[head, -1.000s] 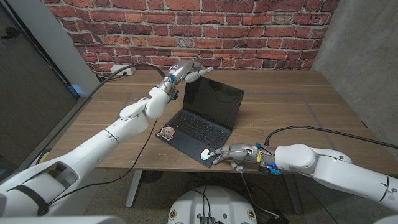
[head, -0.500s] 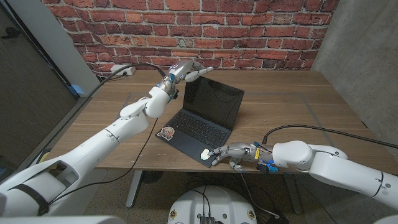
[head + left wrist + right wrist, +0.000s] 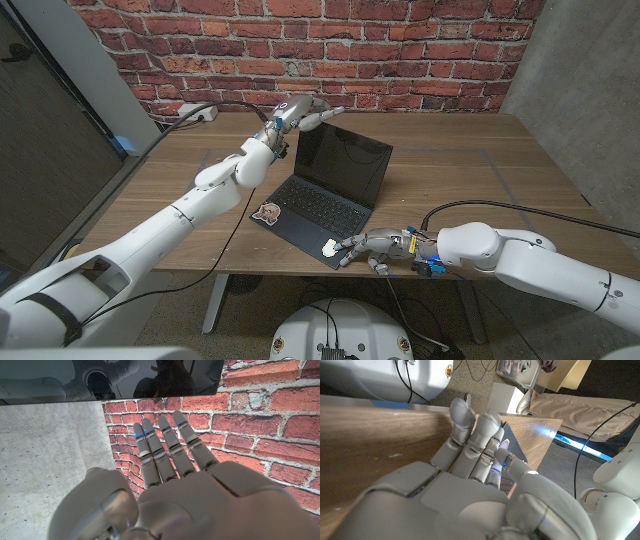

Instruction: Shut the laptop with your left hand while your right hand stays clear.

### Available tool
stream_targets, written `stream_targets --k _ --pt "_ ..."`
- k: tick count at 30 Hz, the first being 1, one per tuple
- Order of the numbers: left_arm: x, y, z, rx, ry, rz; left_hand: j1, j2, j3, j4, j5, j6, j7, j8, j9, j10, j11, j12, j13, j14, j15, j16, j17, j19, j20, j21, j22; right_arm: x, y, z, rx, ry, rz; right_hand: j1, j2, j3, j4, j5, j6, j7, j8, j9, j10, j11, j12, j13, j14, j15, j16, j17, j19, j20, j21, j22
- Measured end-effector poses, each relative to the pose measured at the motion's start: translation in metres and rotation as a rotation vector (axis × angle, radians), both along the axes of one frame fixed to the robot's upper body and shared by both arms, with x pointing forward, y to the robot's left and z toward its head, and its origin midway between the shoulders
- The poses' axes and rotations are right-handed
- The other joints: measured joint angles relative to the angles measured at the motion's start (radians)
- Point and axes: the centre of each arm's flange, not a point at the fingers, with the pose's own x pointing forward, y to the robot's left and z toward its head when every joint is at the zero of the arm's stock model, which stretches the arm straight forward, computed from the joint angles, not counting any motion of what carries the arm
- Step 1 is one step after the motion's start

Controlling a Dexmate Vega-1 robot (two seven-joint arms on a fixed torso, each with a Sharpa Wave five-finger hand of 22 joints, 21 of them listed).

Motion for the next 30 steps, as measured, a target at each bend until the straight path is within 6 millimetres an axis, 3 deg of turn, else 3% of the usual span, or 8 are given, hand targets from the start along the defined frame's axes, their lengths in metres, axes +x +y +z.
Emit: stream_targets --k 4,8,10,15,18,24,30 --pt "0.002 -0.002 0.002 0.010 0.016 0.005 0.000 0.000 0.000 0.000 0.000 -0.014 -0.001 -0.005 0.000 -0.013 0.006 -0.006 -0.005 -0.008 0.007 -0.001 -0.004 -0.018 0.010 -0.006 0.000 0.001 -0.001 -0.001 0.000 0.007 -0.001 0.000 0.000 0.003 -0.003 0.000 0.000 0.000 -0.001 0.000 0.000 0.000 0.000 0.000 0.000 0.000 0.000 -0.001 0.000 0.000 0.000 0.003" --pt "0.004 -0.004 0.002 0.021 0.030 0.012 -0.013 0.003 0.000 0.000 0.000 -0.013 -0.002 -0.004 0.005 0.000 0.002 0.001 -0.011 0.047 -0.001 0.019 -0.011 -0.015 0.012 -0.006 0.000 0.002 -0.002 -0.001 0.001 0.011 -0.001 0.000 0.000 0.003 -0.003 0.008 0.000 0.000 -0.001 0.001 0.000 0.000 0.000 0.000 0.000 0.000 0.000 -0.001 0.000 0.000 -0.008 -0.006" --pt "0.005 -0.005 0.002 0.027 0.037 0.016 -0.016 0.000 -0.004 0.004 0.000 -0.001 0.001 0.001 0.005 0.017 0.002 0.005 -0.015 0.079 -0.009 0.030 -0.015 0.016 0.010 -0.005 0.001 0.002 -0.002 -0.001 0.002 0.011 -0.001 0.000 0.000 0.003 -0.003 0.008 0.000 0.000 -0.001 0.002 0.000 0.000 0.000 0.000 0.000 0.000 0.000 -0.004 0.000 0.000 -0.008 -0.006" --pt "0.006 -0.008 0.003 0.045 0.053 0.027 -0.032 0.000 -0.015 0.003 0.000 0.049 0.015 0.017 0.002 0.099 -0.004 0.039 -0.013 0.202 -0.042 0.060 -0.026 0.163 -0.041 0.043 0.002 0.003 -0.003 -0.001 0.005 0.010 0.001 0.000 0.000 0.002 -0.003 0.008 0.000 0.000 -0.001 0.002 0.000 0.000 0.000 0.000 0.000 0.000 0.007 -0.003 0.000 0.000 -0.008 -0.010" --pt "0.006 -0.010 0.004 0.053 0.056 0.030 -0.035 -0.004 -0.014 0.003 0.000 0.061 0.017 0.021 0.002 0.131 -0.012 0.050 -0.006 0.247 -0.059 0.068 -0.021 0.224 -0.049 0.061 0.002 0.003 -0.003 -0.001 0.006 0.009 0.002 0.000 0.000 0.002 -0.003 0.008 0.000 0.000 -0.001 0.001 0.000 0.000 0.000 0.000 0.000 0.000 0.007 -0.003 0.000 0.000 -0.012 -0.011" --pt "0.006 -0.011 0.003 0.066 0.069 0.042 -0.039 0.000 -0.018 0.007 0.000 0.096 0.033 0.028 0.002 0.223 -0.023 0.102 0.017 0.351 -0.091 0.111 0.005 0.226 -0.040 0.056 0.002 0.004 -0.004 -0.002 0.008 0.007 0.003 0.000 0.000 0.002 -0.003 0.008 0.000 0.000 0.000 0.001 0.000 0.000 0.000 0.000 0.000 0.000 0.015 0.001 0.000 0.000 -0.016 -0.012" --pt "0.004 -0.012 0.004 0.072 0.067 0.040 -0.039 0.001 -0.018 0.007 0.000 0.133 0.046 0.028 0.007 0.320 -0.036 0.181 0.055 0.460 -0.147 0.158 0.041 0.282 -0.068 0.063 0.005 0.004 -0.005 -0.002 0.012 0.006 0.002 0.000 0.000 0.005 -0.005 0.008 0.000 0.000 0.001 0.001 0.000 0.000 0.000 -0.001 0.000 0.000 0.015 0.000 0.004 -0.004 -0.016 -0.008"
